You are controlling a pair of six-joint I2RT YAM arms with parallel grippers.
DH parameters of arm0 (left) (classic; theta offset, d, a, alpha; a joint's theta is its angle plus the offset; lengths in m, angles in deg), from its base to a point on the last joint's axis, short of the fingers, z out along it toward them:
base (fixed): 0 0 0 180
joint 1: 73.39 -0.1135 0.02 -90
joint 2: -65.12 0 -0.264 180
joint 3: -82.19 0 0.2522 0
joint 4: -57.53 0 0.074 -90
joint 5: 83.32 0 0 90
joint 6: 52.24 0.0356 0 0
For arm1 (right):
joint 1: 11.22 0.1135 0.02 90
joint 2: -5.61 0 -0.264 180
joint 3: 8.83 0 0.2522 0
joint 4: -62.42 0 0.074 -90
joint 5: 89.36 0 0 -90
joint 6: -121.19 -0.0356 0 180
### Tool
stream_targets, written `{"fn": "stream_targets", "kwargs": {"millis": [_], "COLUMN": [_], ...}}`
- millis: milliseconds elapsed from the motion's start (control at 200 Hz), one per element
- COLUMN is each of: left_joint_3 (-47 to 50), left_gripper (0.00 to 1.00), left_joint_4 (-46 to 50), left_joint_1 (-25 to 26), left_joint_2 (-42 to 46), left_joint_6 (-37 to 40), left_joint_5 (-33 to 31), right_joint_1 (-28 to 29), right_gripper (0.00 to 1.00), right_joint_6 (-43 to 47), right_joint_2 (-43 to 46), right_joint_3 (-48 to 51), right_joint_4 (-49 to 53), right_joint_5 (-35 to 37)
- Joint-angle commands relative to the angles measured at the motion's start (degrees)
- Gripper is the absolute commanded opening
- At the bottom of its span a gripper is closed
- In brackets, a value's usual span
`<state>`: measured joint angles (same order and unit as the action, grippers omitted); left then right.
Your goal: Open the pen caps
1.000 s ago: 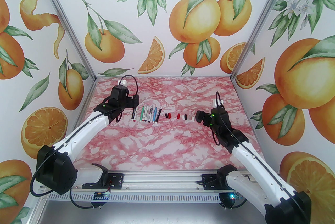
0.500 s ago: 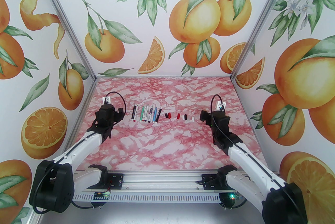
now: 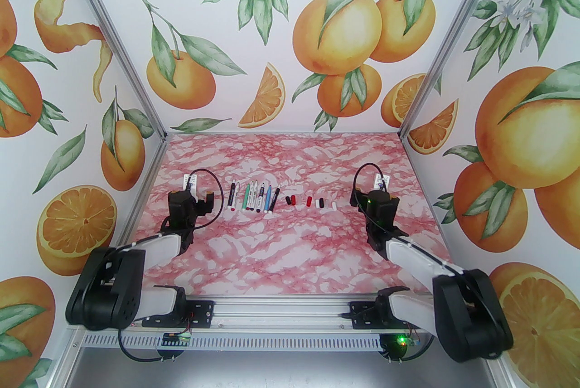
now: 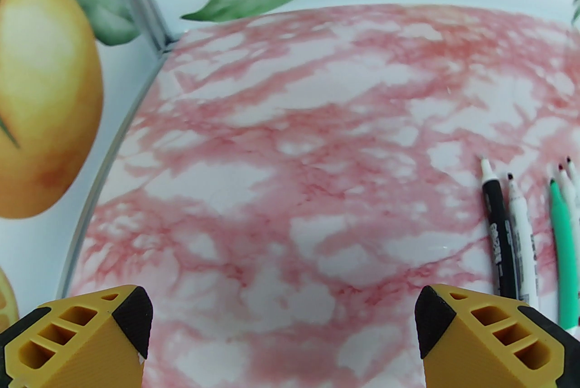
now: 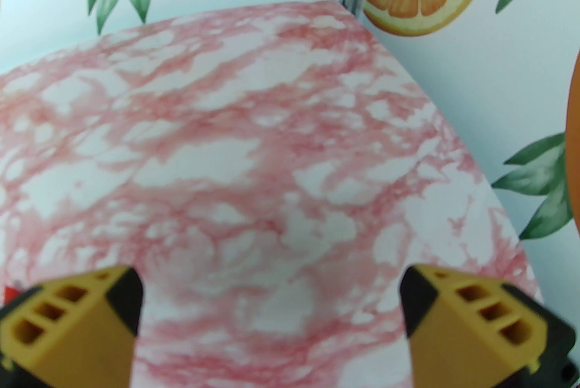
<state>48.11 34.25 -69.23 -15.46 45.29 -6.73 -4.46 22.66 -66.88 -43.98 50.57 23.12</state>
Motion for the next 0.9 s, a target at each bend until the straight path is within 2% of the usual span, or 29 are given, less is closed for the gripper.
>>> {"fn": "stream_targets", "kwargs": {"millis": [0, 65, 110, 290, 370, 455, 696, 776, 896], "left_joint_3": [-1.8, -1.2, 0.0, 0.0, -3.5, -4.3, -4.6, -4.5, -4.6], "left_gripper": [1.0, 1.0, 1.0, 1.0, 1.0, 1.0, 1.0, 1.0, 1.0], "left_joint_4": [-9.3, -10.9, -15.4, -28.1, -18.1, -16.8, -16.8, -16.7, -16.5], "left_joint_1": [-0.6, -0.6, -0.5, -0.5, -0.7, -2.5, -2.7, -2.6, -2.6], "left_joint_2": [-1.6, -2.0, -2.9, -14.9, -13.2, -13.5, -13.5, -13.5, -13.4], "left_joint_6": [2.4, 1.5, 1.0, 1.9, 1.8, 0.3, 0.2, 0.2, 0.2], "left_joint_5": [3.9, 5.0, 6.6, 10.2, 11.0, 13.5, 13.7, 13.8, 13.7], "right_joint_1": [-1.3, -1.5, -1.7, -4.2, -4.2, -4.2, -3.8, -4.0, -2.7], "right_gripper": [1.0, 1.0, 1.0, 1.0, 1.0, 1.0, 1.0, 1.0, 1.0], "right_joint_6": [1.6, 2.6, 3.3, 2.2, 1.7, 2.3, 2.6, 2.7, 4.7], "right_joint_2": [-2.3, -3.3, -3.9, -4.9, -4.6, -5.8, -17.1, -15.9, -16.3], "right_joint_3": [0.7, 1.3, 1.1, -0.4, 1.6, 3.4, 3.1, 1.2, -0.1], "right_joint_4": [-11.7, -15.4, -16.1, -14.0, -18.3, -24.0, -35.4, -29.4, -27.5], "right_joint_5": [-3.3, -3.0, -2.4, -5.8, -8.1, -12.3, -14.8, -16.0, -15.6]}}
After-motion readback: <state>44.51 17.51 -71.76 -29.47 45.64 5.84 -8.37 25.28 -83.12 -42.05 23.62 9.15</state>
